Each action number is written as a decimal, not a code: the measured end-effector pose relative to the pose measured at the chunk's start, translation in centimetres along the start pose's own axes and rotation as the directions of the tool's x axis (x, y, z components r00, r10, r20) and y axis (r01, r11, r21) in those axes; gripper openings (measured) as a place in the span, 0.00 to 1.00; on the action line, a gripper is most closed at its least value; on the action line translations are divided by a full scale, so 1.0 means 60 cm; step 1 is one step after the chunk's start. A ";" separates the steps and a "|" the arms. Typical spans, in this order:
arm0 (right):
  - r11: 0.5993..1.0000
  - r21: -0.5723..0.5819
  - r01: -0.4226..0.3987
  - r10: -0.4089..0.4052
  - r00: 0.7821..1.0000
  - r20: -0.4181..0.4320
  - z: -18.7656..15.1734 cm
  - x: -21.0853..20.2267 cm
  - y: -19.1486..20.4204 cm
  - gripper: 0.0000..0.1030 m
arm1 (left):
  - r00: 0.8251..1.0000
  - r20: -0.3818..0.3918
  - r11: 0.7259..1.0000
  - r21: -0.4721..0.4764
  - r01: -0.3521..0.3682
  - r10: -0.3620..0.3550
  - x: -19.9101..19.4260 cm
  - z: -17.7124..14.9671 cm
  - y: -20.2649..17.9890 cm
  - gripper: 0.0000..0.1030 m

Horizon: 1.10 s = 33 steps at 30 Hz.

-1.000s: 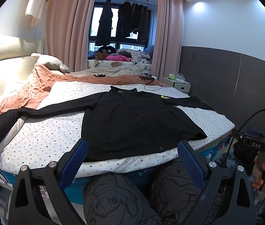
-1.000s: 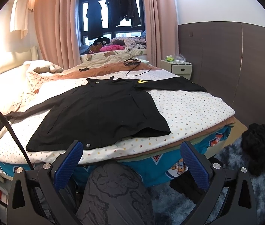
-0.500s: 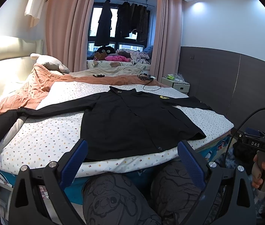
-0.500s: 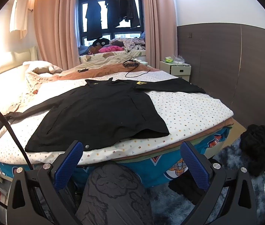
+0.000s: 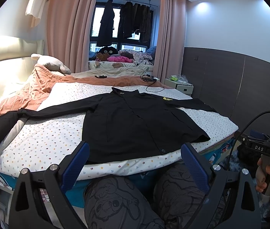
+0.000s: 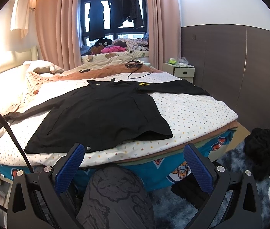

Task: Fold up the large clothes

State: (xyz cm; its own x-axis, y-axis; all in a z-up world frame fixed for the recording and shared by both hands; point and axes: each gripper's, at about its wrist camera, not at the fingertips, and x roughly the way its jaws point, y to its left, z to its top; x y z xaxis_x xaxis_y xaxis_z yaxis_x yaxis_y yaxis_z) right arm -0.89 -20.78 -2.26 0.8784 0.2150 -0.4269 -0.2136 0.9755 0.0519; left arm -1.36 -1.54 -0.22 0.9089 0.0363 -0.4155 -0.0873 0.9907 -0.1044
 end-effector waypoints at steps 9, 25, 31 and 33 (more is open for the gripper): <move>1.000 -0.008 0.001 -0.001 1.000 0.000 -0.001 0.001 0.000 1.00 | 1.000 0.008 1.000 -0.015 -0.009 0.009 -0.003 -0.002 0.011 0.95; 1.000 -0.021 0.015 -0.016 0.999 -0.034 0.003 0.045 0.018 1.00 | 1.000 -0.020 1.000 -0.003 -0.002 0.002 0.049 -0.005 0.031 0.95; 0.999 -0.030 0.012 -0.013 0.999 -0.045 0.018 0.075 0.027 1.00 | 0.999 -0.029 1.000 -0.023 -0.018 0.018 0.080 0.007 0.048 0.95; 0.999 -0.032 0.005 -0.006 0.999 -0.043 0.024 0.087 0.030 1.00 | 0.999 -0.034 0.999 -0.035 -0.028 0.027 0.094 0.012 0.058 0.95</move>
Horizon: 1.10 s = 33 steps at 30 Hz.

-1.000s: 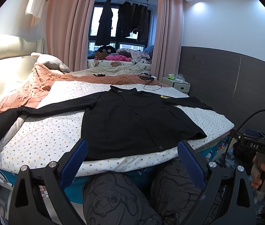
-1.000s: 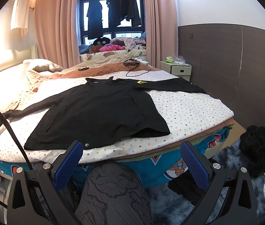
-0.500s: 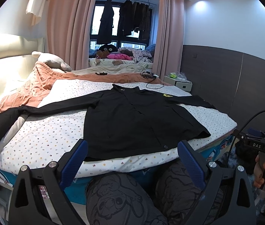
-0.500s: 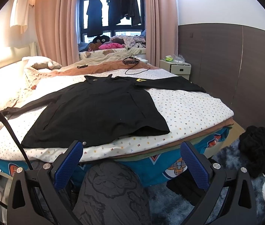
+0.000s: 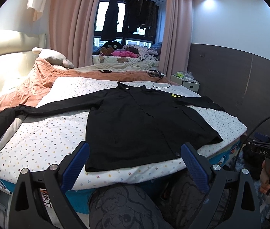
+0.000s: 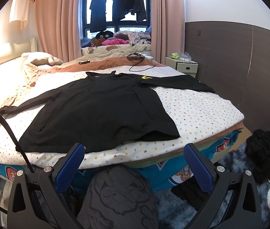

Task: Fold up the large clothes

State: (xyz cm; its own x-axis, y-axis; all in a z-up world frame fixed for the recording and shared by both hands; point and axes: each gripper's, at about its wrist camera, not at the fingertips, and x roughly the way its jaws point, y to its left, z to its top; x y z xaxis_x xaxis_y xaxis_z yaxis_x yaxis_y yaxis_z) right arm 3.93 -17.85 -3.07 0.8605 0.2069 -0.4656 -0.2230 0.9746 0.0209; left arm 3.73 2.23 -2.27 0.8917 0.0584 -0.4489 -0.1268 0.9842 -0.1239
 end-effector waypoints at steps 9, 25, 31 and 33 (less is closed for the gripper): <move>0.995 -0.050 -0.090 0.089 0.996 -0.020 0.014 0.071 0.014 1.00 | 0.997 -0.048 0.996 -0.064 -0.067 0.064 0.078 0.016 0.063 0.95; 0.979 -0.051 -0.199 0.191 0.972 -0.138 0.114 0.252 0.021 1.00 | 0.964 -0.194 0.959 -0.178 -0.219 0.184 0.229 0.042 0.198 0.95; 0.967 -0.048 -0.250 0.240 0.960 -0.147 0.173 0.316 0.030 1.00 | 0.950 -0.225 0.941 -0.211 -0.265 0.217 0.276 0.077 0.251 0.95; 0.963 -0.051 -0.264 0.254 0.955 -0.151 0.195 0.337 0.036 1.00 | 0.946 -0.235 0.933 -0.231 -0.277 0.223 0.289 0.091 0.269 0.95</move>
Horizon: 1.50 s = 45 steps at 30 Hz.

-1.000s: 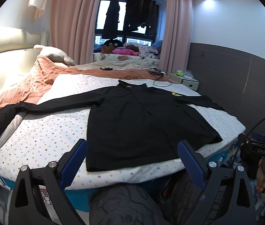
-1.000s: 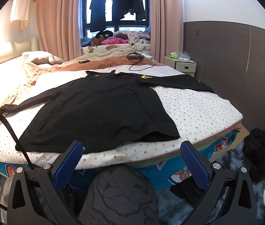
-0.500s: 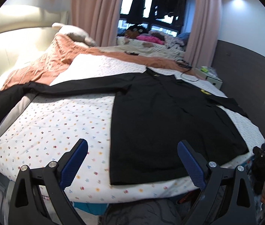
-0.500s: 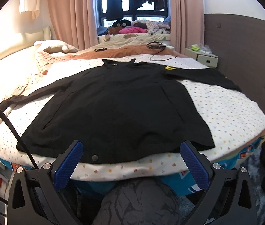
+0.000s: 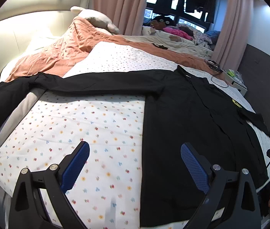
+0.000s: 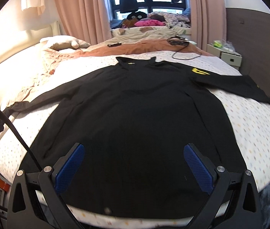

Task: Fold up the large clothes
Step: 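Move the left tool to the plain sleeve's cuff and close on it, then lift the plain sleeve with the left tool and fold it across the jacket body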

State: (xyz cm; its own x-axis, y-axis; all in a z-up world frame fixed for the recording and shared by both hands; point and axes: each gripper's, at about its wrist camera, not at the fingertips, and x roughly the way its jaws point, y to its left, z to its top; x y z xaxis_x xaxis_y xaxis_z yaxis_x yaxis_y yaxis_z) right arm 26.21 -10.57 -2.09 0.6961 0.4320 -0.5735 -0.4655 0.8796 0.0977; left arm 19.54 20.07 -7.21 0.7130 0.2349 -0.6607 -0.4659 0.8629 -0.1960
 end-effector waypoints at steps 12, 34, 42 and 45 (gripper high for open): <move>0.997 0.030 -0.068 0.070 0.996 -0.049 0.120 0.110 -0.007 1.00 | 0.996 -0.031 0.990 -0.107 -0.091 0.088 0.091 0.100 0.101 0.95; 0.993 0.052 -0.107 0.111 0.990 -0.084 0.217 0.312 0.085 1.00 | 0.985 -0.127 0.923 -0.352 -0.154 0.116 0.321 0.185 0.364 0.94; 0.991 -0.013 -0.132 0.130 0.985 -0.117 0.233 0.398 0.159 1.00 | 0.988 -0.102 0.890 -0.429 -0.151 0.118 0.350 0.195 0.392 0.17; 0.989 -0.028 -0.148 0.144 0.982 -0.122 0.243 0.428 0.178 0.89 | 0.985 -0.049 0.901 -0.399 -0.170 0.164 0.326 0.207 0.373 0.08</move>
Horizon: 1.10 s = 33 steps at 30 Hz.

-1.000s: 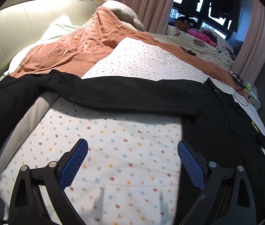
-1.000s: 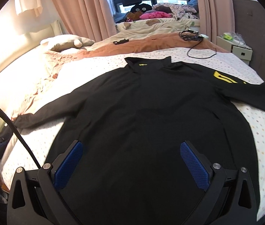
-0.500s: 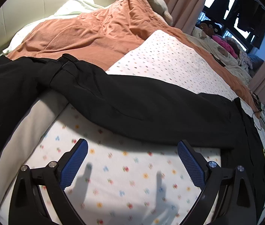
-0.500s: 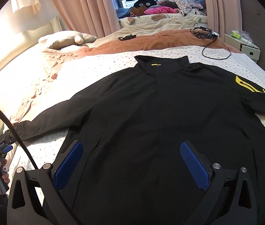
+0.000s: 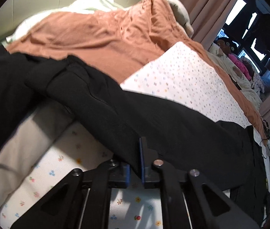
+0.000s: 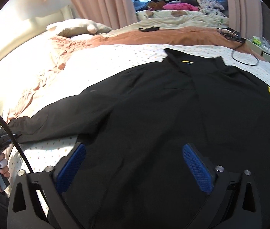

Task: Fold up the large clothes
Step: 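Lift the plain sleeve with the left tool and fold it across the jacket body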

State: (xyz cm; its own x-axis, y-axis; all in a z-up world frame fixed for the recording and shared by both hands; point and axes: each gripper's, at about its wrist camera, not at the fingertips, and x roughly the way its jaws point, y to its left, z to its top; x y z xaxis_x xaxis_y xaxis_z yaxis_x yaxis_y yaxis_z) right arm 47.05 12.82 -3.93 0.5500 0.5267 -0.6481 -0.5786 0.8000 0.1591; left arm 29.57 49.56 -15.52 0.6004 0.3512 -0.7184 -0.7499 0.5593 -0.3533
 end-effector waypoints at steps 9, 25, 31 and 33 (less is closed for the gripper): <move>0.999 0.036 -0.006 0.008 0.998 -0.056 0.053 0.121 0.012 0.60 | 0.987 0.124 0.992 0.086 0.095 -0.106 -0.084 0.058 -0.068 0.05; 0.998 0.060 0.023 -0.010 0.980 -0.197 0.089 0.299 0.022 0.59 | 0.948 0.188 0.946 0.250 0.207 -0.257 -0.206 0.120 -0.267 0.05; 0.987 0.146 -0.071 0.096 0.981 -0.171 0.090 0.239 -0.017 0.59 | 0.921 0.200 0.908 0.329 0.258 -0.334 -0.260 0.121 -0.372 0.05; 0.984 0.160 -0.082 0.108 0.982 -0.158 0.087 0.211 -0.036 0.59 | 0.914 0.195 0.894 0.355 0.272 -0.356 -0.272 0.114 -0.408 0.05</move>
State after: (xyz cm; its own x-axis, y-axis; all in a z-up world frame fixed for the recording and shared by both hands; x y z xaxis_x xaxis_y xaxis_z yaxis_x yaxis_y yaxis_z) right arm 58.39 19.23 -8.59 0.3822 0.5577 -0.7368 -0.5177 0.7897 0.3292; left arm 40.03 35.26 8.97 0.8697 0.2685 -0.4142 -0.4087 0.8622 -0.2993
